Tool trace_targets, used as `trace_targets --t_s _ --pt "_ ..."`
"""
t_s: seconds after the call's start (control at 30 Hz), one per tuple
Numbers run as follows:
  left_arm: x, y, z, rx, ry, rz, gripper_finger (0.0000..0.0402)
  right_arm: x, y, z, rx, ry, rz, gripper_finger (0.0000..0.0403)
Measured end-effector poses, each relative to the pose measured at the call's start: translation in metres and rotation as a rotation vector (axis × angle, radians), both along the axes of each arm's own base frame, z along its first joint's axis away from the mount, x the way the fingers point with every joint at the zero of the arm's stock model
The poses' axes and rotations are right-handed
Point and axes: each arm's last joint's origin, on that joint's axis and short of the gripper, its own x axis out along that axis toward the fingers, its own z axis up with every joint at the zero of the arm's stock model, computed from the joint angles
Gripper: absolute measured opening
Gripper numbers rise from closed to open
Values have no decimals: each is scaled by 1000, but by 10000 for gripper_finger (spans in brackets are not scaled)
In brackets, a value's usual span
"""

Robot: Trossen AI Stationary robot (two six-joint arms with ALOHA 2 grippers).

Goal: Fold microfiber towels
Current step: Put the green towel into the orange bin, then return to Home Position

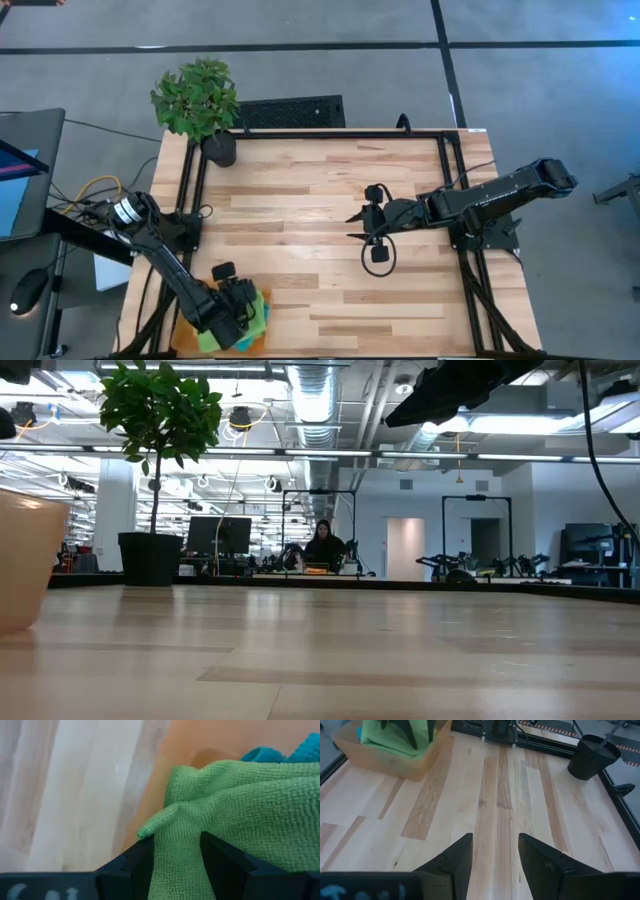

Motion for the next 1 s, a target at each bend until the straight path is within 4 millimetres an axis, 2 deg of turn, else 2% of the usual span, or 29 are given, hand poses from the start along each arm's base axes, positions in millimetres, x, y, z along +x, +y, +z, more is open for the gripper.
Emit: trace_targets --t_s 0.27,0.43,0.57,0.77,0.87,1.0 --pt "-6 11 2 143 41 -15 155 0 0 0 0 0 0 182" --pt "-4 11 7 131 49 -18 155 0 0 0 0 1 6 182" --pt "0 5 25 138 38 -42 155 0 1 0 2 1 33 182" --pt "6 0 66 166 29 -66 155 0 3 0 -19 1 50 182" --pt "3 6 77 256 44 -78 155 -1 5 4 -47 -11 28 182" --pt "3 19 87 375 24 -64 142 -10 8 22 -109 -42 -42 168"
